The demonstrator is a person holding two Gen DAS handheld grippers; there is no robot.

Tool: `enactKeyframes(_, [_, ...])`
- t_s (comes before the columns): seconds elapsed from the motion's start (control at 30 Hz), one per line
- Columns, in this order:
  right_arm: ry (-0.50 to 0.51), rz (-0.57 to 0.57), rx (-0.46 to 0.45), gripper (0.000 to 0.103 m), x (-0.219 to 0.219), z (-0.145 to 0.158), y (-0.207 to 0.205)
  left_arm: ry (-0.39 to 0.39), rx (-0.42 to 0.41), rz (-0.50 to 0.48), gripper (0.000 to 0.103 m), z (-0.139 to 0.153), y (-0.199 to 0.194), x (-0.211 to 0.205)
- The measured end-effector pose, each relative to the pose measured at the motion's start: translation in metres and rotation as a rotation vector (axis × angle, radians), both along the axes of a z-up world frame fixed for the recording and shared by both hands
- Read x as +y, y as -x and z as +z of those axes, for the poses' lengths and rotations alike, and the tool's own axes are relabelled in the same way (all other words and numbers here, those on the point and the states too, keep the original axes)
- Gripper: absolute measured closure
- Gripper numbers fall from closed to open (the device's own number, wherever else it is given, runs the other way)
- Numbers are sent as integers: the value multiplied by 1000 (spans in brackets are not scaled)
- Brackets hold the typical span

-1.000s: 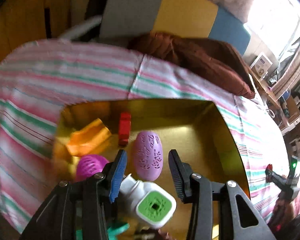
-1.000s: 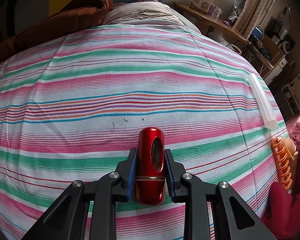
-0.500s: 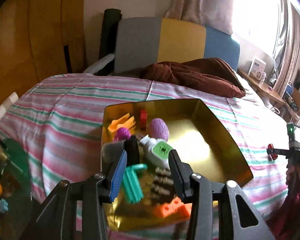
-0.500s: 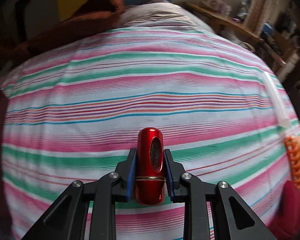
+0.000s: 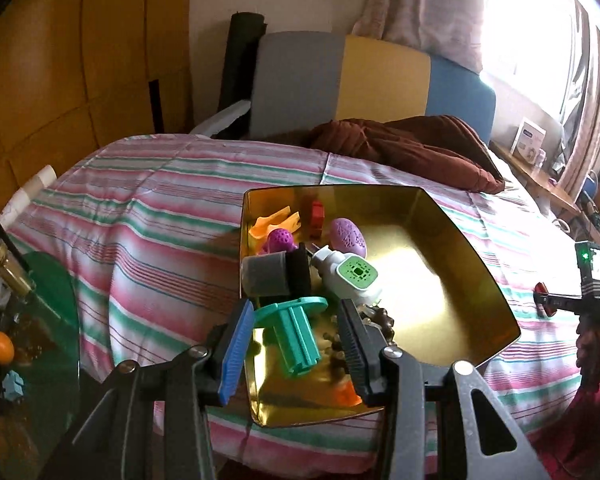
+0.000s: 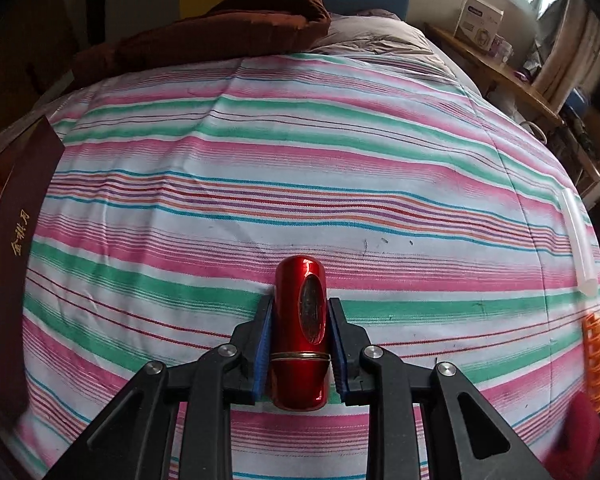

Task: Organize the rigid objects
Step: 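Carry the red lipstick into the gold tray and open the right tool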

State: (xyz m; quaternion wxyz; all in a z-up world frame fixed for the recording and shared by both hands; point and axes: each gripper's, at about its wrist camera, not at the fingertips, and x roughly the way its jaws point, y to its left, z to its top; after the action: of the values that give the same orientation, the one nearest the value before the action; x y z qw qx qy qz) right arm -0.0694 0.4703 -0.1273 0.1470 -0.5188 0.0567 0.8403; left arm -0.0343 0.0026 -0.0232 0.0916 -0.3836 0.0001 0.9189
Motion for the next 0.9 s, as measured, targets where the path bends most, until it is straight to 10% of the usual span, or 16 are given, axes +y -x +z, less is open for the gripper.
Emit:
enactKeyframes(0.57, [115,361,211,77,-137,86,31,-36,-39,58,59,-13,-1,-25])
enactKeyframes(0.9, [182,571,90,77,-256,65,80,-48,-53,73,59,-17,1,-34])
